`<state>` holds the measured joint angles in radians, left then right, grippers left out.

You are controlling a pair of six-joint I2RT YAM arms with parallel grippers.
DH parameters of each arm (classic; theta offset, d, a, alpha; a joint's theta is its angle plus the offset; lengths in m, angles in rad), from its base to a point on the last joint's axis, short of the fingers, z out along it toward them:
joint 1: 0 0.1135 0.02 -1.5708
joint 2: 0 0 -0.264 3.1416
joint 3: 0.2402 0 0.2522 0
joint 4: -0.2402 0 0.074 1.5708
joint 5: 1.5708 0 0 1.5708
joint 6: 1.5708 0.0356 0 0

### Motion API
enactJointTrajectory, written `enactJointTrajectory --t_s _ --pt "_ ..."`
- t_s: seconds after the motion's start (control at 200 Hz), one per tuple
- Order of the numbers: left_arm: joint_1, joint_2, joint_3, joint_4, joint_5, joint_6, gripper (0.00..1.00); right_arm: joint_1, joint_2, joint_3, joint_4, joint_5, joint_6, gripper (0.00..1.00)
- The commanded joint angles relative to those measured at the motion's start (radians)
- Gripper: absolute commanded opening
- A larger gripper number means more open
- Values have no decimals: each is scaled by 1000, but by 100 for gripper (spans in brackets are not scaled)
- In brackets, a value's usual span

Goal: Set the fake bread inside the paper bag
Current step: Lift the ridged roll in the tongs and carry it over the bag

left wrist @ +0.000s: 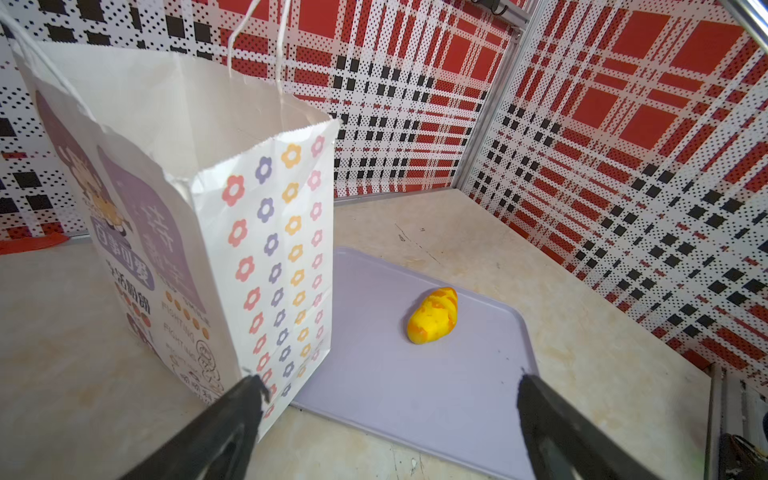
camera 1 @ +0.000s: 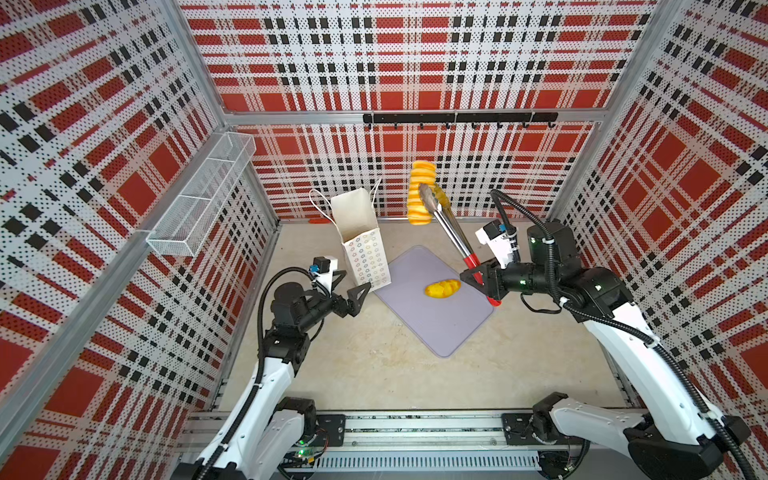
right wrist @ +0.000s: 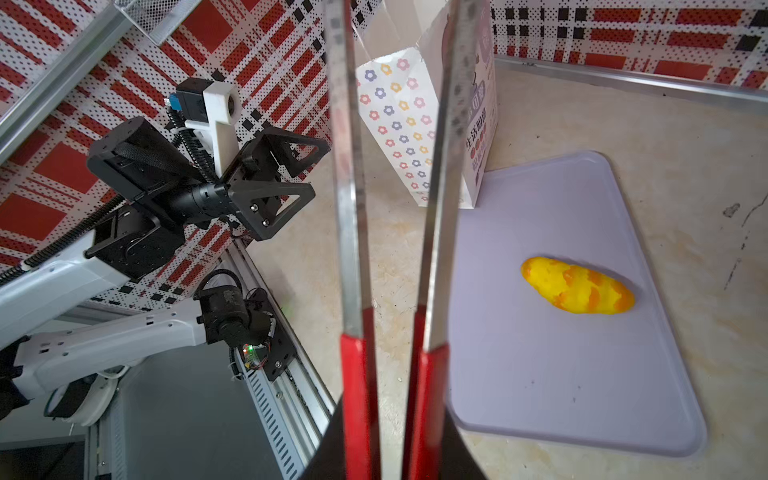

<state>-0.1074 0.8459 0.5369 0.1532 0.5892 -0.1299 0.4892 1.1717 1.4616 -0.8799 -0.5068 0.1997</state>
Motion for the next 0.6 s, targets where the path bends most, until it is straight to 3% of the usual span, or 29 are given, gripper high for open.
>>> enactJointTrajectory --t_s 0.0,0.346,0.596 --pt "13 -5 -14 35 27 -8 97 26 21 37 89 16 -59 21" --pt "25 -3 -15 46 37 -15 97 115 193 120 152 77 -81 21" --pt "29 -3 -17 49 40 -20 97 184 363 214 141 186 -112 21"
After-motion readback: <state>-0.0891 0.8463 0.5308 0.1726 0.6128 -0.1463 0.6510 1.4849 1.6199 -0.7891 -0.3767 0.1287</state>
